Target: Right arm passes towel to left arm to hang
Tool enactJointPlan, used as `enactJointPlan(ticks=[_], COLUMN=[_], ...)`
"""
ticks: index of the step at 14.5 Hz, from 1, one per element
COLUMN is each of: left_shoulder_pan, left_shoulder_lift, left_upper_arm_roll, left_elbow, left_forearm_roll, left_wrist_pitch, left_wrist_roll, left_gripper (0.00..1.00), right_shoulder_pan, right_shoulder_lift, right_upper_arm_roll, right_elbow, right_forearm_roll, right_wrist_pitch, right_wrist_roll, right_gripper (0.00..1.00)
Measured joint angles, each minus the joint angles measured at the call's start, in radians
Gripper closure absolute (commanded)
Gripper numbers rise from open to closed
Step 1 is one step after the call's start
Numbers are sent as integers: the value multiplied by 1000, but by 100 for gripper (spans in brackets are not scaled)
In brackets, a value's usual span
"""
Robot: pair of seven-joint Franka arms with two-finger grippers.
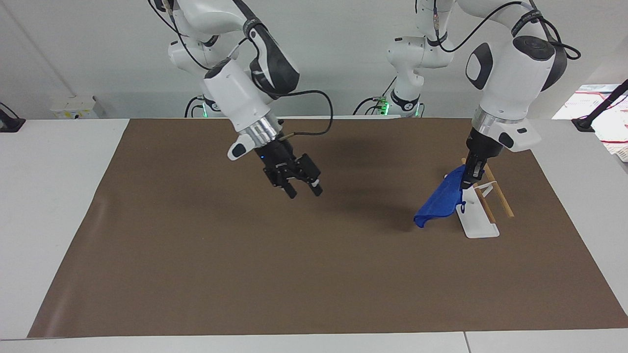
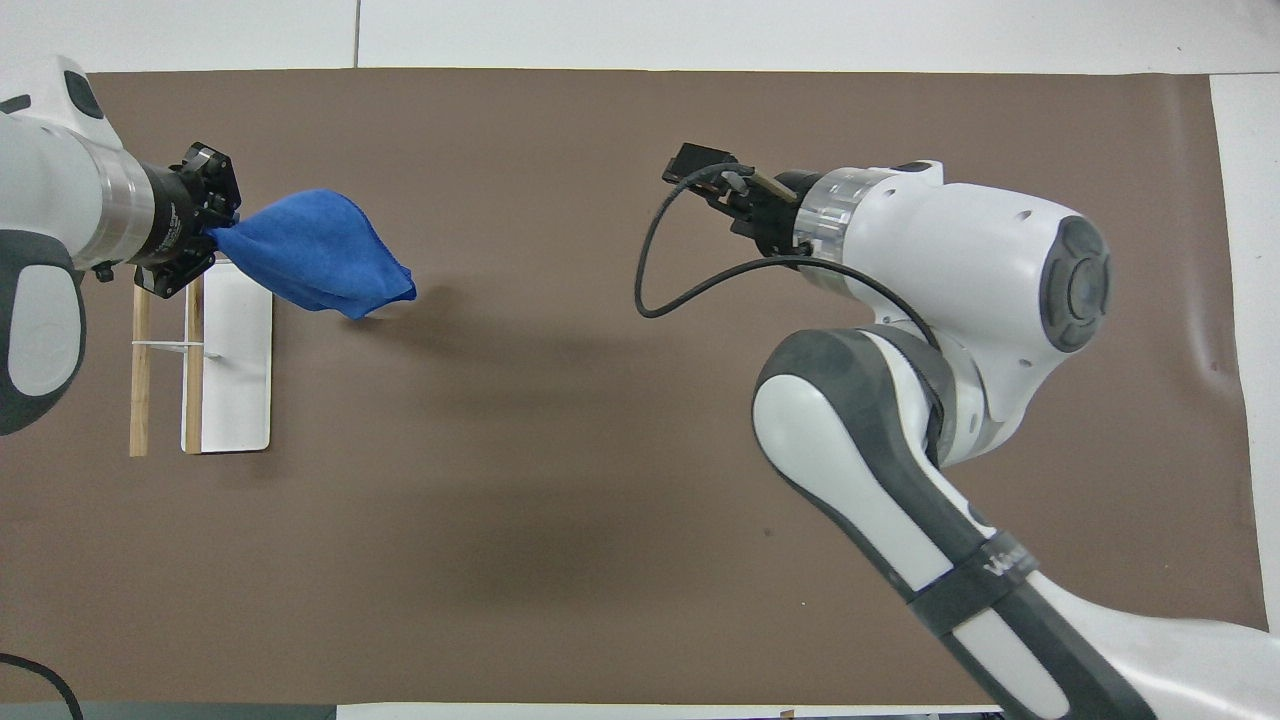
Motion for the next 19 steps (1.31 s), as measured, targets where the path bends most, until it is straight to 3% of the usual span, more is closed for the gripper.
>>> enactJointPlan(ticks=[3, 6, 11, 16, 19], left_shoulder_pan=[63, 170, 294, 353, 369], left_shoulder_lift=[-38, -56, -67, -67, -49], left_upper_arm_roll=[1, 3, 5, 4, 5], left_elbow=[-102, -132, -176, -242, -274], left_forearm_roll=[21, 24, 24, 24, 24], left_wrist_pitch=[99, 133, 234, 300, 331], left_wrist_roll=[1, 29, 85, 106, 117], left_gripper=[100, 100, 100, 100, 100], right_shoulder_pan=[-104, -145, -162, -185, -198], right_shoulder_lift=[-28, -47, -83, -159, -196], right_upper_arm_roll=[-1, -1, -17, -32, -106], right_elbow=[-9, 27, 135, 170, 231], right_forearm_roll=[-191, -364, -456, -508, -508], right_wrist_pitch=[-151, -334, -623, -826, -951], right_wrist_roll=[-90, -91, -91, -119, -214], right_gripper=[0, 0, 0, 0, 0])
